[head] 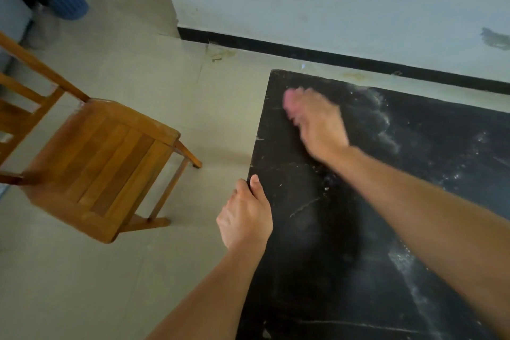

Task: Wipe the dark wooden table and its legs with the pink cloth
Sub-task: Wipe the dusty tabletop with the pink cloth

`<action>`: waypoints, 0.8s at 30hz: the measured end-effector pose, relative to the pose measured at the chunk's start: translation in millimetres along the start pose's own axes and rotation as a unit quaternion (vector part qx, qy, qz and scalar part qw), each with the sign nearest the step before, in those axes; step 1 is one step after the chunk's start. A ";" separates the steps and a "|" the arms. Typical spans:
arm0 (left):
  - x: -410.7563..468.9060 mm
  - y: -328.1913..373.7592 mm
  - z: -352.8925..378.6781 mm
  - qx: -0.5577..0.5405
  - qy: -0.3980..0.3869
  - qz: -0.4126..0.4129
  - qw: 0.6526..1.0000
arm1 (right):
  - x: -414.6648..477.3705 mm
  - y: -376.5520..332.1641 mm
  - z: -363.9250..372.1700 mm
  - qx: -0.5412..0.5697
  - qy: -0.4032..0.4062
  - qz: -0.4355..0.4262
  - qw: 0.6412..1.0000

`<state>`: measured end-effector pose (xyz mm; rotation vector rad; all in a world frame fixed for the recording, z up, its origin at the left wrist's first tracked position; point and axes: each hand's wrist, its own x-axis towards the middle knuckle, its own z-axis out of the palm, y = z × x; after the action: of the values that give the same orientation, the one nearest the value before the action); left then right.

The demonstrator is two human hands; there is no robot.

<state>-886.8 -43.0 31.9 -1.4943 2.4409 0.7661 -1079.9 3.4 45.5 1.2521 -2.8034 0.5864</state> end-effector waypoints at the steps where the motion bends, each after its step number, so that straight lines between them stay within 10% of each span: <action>1: 0.5 -0.8 1.1 -0.002 0.001 0.003 1.000 | 23.5 20.7 -6.5 -0.030 0.020 0.080 0.996; 5: -1.2 -2.4 0.2 0.001 0.009 0.016 1.000 | 68.1 70.2 -49.2 -0.092 -0.003 0.282 0.955; 12: -5.6 1.0 -3.3 0.000 0.005 0.017 1.000 | 34.7 -37.7 1.9 -0.022 -0.097 -0.027 0.995; 19: -0.9 -2.7 0.1 -0.002 0.010 0.008 1.000 | 120.6 52.9 -29.3 -0.085 -0.057 0.260 0.960; 24: -0.6 -2.6 -2.1 0.004 0.004 0.012 1.000 | 51.5 -25.8 -22.3 -0.006 -0.013 0.049 0.999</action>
<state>-884.0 -44.6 33.0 -1.4720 2.4688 0.7551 -1099.3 -41.5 83.2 1.1346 -2.8978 0.5619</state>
